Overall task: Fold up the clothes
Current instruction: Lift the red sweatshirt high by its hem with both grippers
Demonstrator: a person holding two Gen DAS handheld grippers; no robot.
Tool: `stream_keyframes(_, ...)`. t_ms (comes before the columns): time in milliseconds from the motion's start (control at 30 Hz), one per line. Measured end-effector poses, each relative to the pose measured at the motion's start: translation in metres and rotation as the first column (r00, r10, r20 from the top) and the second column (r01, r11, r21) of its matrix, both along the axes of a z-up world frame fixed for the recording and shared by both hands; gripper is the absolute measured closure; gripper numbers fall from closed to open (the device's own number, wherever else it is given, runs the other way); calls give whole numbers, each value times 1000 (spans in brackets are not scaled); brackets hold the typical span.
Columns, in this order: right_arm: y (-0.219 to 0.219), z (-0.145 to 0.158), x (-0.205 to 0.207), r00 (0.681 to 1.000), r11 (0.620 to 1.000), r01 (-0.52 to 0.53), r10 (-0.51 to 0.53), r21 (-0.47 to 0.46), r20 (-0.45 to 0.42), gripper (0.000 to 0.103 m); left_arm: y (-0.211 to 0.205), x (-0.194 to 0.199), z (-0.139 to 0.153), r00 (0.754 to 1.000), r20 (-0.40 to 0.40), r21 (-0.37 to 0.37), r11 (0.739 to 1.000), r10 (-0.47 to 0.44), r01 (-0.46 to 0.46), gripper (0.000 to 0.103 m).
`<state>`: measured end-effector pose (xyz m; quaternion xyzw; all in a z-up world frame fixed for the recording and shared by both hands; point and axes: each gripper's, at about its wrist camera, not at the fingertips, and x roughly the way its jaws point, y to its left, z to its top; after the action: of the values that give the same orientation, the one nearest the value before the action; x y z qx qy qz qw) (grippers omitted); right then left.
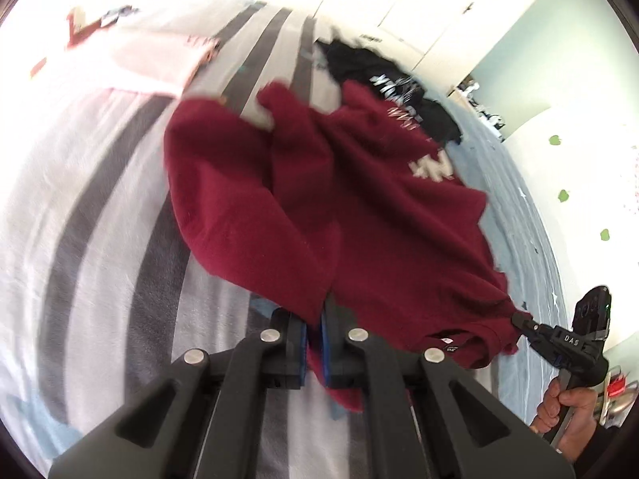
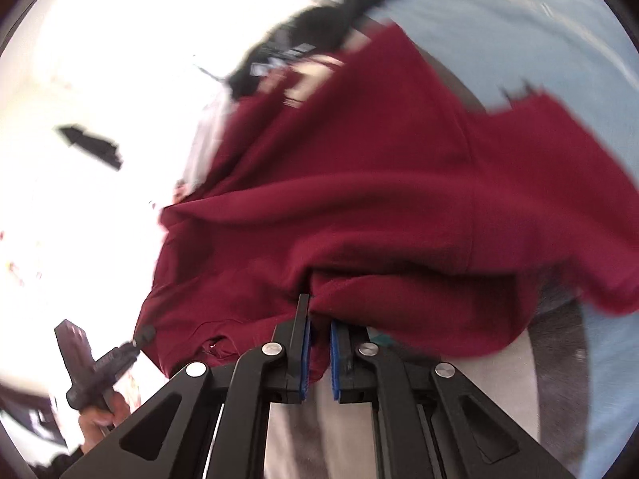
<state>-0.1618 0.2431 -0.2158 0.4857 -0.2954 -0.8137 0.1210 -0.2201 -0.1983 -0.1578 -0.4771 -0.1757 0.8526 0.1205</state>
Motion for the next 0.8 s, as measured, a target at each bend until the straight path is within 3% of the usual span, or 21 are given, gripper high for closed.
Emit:
stream_keyframes(133,-2,91,23,990,997,-56,63,59,-124,96,-8,34,91,993,-119,20,1000,5,-3,100)
stream_keyframes(300,6,240,36,941,992,-84,109,89,-320,96,-4,20,235,954,-297,59,998,31,-14,100)
stream_keyframes(467,18,412,33,834,989,-65,129,136,-536,96,-1,14,393,861,-508,75,997,18,23,100)
stream_keyframes(600,24,522,38,750,987,-28,125,157,-649,96,1,14,502,782,-624,82,996,18,43,100)
stream_keyframes(733,27,594,49,677,983,-1,134,182,-724,96,9,29,569,722,-692,5,999,-23,37,100)
stream_keyframes(800,26,611,51,658,979,10,149,206,-738,96,14,27,583,713,-700,-38,999,-49,31,100)
